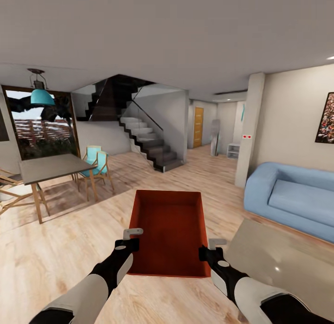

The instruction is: Move the two storage containers from the living room to the garage. In the garage, place one container on the floor and stack the other container on top of it (either order is fine).

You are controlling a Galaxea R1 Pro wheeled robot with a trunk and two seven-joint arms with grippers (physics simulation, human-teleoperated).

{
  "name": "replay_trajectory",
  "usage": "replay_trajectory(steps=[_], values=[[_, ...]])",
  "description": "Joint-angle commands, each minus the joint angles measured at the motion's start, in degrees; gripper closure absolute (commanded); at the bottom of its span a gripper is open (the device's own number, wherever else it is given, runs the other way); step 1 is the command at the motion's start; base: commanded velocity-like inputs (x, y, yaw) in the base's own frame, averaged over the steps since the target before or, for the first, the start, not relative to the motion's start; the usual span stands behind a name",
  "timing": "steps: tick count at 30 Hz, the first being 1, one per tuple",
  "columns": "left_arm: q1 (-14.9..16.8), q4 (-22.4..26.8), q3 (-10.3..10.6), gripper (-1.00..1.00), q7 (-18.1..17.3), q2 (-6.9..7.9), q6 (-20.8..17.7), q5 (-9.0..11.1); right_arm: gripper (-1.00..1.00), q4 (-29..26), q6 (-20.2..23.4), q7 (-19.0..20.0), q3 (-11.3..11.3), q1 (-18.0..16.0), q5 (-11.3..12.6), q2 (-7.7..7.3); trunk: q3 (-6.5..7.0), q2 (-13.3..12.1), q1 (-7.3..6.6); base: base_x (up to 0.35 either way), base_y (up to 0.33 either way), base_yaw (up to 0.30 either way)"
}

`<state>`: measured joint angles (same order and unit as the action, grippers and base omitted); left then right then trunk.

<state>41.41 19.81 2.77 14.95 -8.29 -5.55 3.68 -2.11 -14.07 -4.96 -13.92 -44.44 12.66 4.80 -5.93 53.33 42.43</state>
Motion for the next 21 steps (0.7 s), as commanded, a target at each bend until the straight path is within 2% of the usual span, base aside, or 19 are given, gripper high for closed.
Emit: replay_trajectory(steps=[1, 21], values=[[0.07, 0.22, -3.21, 1.00, 0.62, 0.91, -0.41, 0.02, 1.00, -0.04, -0.18, -0.41, 1.79, -0.03, 0.37, -0.12, -0.09, 0.06, 0.04, 0.321, 0.160, 0.000], [0.07, 0.11, -3.23, 1.00, 0.60, 0.91, -0.41, 0.02, 1.00, 0.00, -0.22, -0.41, 1.79, -0.03, 0.44, -0.05, -0.09, 0.06, 0.04, 0.321, 0.158, 0.000]])
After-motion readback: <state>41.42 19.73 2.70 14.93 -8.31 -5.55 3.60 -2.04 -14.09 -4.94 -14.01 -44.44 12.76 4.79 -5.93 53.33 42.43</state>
